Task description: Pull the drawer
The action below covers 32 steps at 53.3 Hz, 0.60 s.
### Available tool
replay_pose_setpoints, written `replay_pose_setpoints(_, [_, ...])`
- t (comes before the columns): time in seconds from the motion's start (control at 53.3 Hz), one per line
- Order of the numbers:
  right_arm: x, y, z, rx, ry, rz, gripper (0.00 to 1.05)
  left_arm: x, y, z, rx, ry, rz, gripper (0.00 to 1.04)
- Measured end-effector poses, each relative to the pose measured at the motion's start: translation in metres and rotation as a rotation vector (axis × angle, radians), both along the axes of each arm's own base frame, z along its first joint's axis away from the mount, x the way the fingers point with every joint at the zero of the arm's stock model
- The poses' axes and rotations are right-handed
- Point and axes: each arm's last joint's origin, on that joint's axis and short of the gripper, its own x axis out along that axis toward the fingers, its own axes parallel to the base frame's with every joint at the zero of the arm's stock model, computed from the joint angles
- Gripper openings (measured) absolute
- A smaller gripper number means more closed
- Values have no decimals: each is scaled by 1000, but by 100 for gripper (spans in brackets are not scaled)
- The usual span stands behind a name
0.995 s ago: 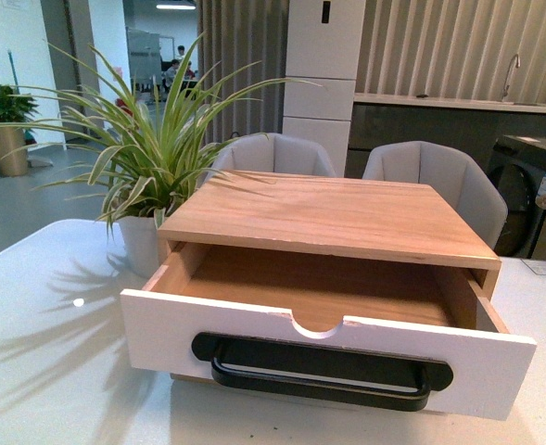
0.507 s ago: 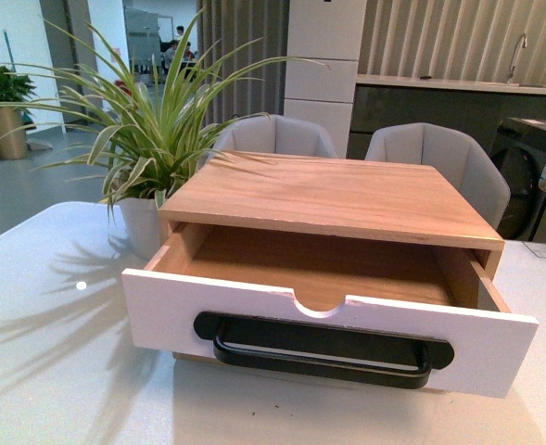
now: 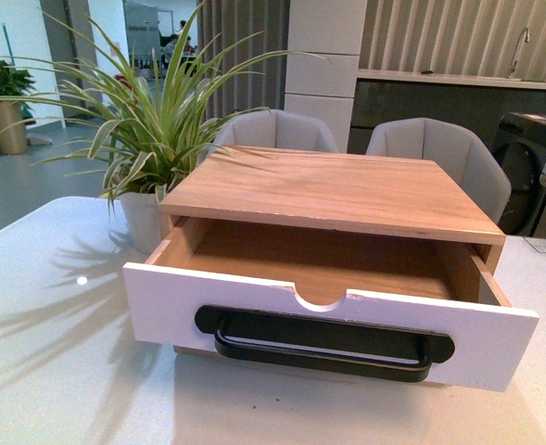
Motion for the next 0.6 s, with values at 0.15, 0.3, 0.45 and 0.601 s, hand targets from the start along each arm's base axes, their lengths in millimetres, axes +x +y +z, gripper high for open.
replay_pose_setpoints(0.15, [-4,0,-1,0,5,-1,2,-6,0,2,0,-7,0,3])
replay_pose_setpoints(0.3, [-13,0,-3,0,8,-1,2,-10,0,2,0,-7,0,3])
replay_pose_setpoints(0.45, [-13,0,-3,0,7,-2,2,-13,0,2,0,-8,0,3])
replay_pose_setpoints(0.601, [-14,0,-3,0,7,-2,2,-17,0,2,0,-9,0,3])
